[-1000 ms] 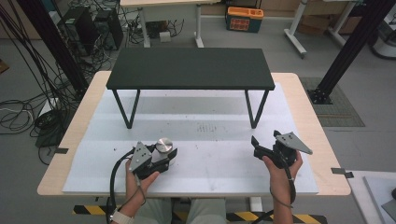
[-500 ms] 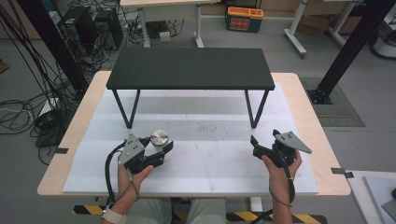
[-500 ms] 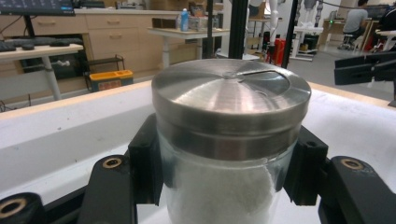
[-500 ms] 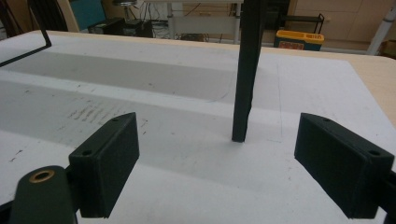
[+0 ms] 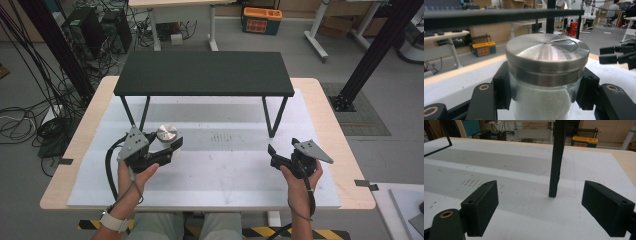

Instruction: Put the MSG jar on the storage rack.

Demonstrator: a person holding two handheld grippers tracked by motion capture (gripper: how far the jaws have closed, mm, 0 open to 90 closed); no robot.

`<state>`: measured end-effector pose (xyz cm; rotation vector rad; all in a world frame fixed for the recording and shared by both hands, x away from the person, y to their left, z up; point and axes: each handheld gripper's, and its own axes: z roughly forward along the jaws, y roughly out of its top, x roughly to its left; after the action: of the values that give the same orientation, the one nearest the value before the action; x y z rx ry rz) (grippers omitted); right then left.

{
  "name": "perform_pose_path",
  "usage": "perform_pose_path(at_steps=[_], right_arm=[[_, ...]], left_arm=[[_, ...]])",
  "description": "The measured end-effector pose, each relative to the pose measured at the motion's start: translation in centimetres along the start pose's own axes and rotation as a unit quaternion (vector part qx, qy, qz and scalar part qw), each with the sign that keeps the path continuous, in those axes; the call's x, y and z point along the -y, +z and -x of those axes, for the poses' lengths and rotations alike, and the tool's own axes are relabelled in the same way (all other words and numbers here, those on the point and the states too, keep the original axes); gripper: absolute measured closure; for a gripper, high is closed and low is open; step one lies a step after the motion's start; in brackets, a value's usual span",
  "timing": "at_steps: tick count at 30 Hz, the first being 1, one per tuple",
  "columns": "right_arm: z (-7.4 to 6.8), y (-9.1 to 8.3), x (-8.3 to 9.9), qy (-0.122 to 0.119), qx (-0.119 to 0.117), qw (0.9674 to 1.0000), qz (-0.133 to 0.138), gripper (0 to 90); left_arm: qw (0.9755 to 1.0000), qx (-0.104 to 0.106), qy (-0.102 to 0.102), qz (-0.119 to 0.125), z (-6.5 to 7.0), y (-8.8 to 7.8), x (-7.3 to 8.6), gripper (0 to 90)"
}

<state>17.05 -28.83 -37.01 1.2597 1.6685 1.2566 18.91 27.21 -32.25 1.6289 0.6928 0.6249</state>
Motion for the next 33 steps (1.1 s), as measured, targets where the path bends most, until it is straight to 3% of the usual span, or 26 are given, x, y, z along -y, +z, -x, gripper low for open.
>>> perform_pose_path(at_steps=[4,8,16,33], right_arm=[[0.0,0.1,0.0,0.001,0.000,1.0000,0.000,13.5],[0.1,0.2,0.0,0.002,-0.001,1.0000,0.000,13.5],[0.3,0.2,-0.2,0.003,0.000,1.0000,0.001,13.6],[0.5,0.4,-0.6,0.004,0.002,1.0000,0.002,13.9]], left_arm=[[1.0000,0.007,0.007,0.001,-0.5,0.4,-2.2,42.8],[0.9999,0.009,0.010,0.001,-0.6,0.8,-3.4,42.8],[0.9996,0.028,-0.003,0.008,-1.9,2.3,-6.3,42.8],[0.9997,0.022,-0.004,0.014,-4.1,4.0,-10.6,42.7]])
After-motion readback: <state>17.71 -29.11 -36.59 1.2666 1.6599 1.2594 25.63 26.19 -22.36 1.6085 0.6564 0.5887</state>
